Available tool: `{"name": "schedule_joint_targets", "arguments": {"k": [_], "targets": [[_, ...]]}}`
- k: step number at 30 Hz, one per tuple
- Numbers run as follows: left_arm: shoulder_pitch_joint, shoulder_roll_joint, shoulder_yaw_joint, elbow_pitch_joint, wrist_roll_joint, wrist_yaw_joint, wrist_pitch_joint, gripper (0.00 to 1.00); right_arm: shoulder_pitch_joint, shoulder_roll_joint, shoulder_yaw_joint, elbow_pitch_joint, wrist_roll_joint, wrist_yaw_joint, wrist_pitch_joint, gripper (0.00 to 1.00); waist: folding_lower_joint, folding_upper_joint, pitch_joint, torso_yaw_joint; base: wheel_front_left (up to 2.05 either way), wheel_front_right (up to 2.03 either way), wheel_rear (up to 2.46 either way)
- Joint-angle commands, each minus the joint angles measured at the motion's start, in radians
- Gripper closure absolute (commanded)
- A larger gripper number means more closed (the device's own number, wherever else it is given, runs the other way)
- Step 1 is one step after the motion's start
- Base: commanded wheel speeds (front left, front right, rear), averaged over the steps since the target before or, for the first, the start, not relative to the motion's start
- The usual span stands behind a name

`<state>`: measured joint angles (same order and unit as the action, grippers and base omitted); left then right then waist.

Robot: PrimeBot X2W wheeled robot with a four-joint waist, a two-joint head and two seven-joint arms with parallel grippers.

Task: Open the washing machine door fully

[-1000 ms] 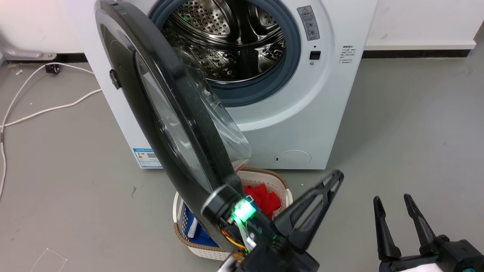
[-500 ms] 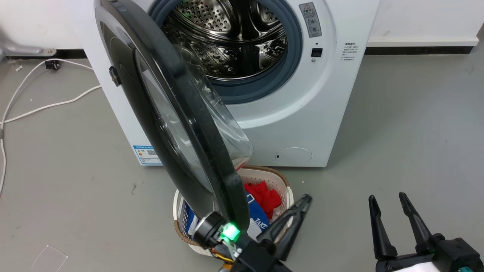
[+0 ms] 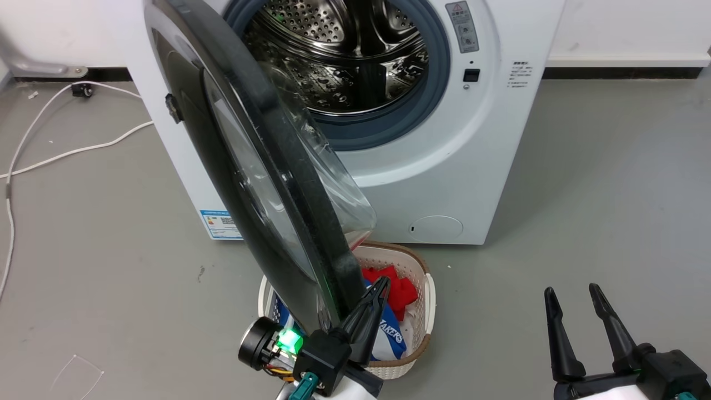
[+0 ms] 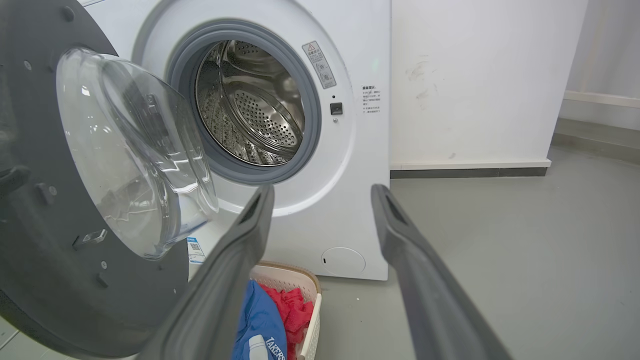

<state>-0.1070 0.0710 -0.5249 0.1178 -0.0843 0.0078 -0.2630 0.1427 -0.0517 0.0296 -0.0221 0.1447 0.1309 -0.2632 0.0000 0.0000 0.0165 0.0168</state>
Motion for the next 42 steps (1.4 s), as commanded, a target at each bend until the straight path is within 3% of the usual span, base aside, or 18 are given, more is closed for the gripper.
{"name": "schedule_joint_targets", "arguments": {"k": [1,18,28,35,42], "targets": [[0.01,0.002,0.008,0.002,0.002,-0.003,-0.003,1.0,-0.009,0.003,-0.002,0.002,0.002,0.0,-0.002,0.0,0.0,0.0,-0.001,0.008,0.0,0.0,0.0],[0.036,0.022,0.072,-0.006,0.039,-0.005,0.001,1.0,0.002,0.003,0.004,0.016,0.004,0.0,-0.002,0.0,0.0,0.0,0.005,0.161,0.0,0.0,0.0],[0.073,0.039,0.129,-0.032,0.035,0.025,0.001,1.0,-0.012,0.003,0.0,0.017,-0.009,0.0,-0.002,0.0,0.0,0.0,0.03,0.254,0.0,0.0,0.0],[0.081,0.055,0.213,-0.049,0.022,0.06,0.0,1.0,-0.024,0.002,-0.002,0.017,-0.026,0.0,-0.002,0.0,0.0,0.0,0.063,0.302,0.0,0.0,0.0],[0.08,0.075,0.36,-0.054,-0.017,0.096,0.0,1.0,-0.046,0.002,-0.001,0.018,-0.045,0.0,-0.002,0.0,0.0,0.0,0.1,0.327,0.0,0.0,0.0]]}}
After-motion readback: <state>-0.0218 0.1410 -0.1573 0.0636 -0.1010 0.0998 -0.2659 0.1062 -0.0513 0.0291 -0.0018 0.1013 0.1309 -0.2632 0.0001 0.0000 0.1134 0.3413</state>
